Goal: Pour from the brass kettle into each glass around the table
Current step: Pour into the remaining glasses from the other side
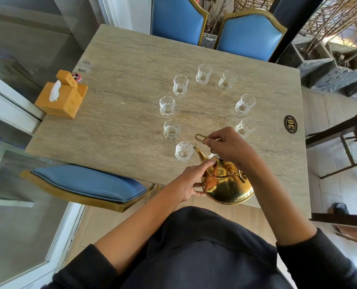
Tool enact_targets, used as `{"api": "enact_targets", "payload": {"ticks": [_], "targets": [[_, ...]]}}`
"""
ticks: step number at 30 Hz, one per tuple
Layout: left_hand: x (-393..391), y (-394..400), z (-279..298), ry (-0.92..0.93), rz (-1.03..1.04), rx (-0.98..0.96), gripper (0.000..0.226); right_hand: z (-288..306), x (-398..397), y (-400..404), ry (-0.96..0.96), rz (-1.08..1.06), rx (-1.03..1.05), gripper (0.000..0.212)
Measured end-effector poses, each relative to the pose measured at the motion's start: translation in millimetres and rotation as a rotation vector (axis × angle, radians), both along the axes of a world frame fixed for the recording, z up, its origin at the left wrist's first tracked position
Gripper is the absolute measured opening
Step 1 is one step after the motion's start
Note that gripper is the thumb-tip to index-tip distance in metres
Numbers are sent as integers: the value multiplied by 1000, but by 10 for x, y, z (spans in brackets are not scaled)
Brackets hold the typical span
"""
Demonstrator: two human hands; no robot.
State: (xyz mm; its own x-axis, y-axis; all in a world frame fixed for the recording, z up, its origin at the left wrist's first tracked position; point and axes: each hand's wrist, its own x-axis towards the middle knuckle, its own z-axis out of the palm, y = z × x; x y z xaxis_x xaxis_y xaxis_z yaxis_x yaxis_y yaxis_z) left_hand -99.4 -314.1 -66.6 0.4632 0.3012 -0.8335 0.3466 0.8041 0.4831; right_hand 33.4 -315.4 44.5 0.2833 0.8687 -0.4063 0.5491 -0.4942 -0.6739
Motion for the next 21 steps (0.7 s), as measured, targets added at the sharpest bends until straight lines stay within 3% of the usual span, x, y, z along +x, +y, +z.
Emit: {"api": "enact_targets", "payload": {"ticks": [7,12,21], "targets": [[3,8,24,5,3,-6,48,13,9,14,-24,20,-9,26],[22,7,39,1,4,-1,58,23,20,20,-26,15,-8,26],[47,20,40,2,11,-3,38,39,41,24,-14,21,0,27]]}}
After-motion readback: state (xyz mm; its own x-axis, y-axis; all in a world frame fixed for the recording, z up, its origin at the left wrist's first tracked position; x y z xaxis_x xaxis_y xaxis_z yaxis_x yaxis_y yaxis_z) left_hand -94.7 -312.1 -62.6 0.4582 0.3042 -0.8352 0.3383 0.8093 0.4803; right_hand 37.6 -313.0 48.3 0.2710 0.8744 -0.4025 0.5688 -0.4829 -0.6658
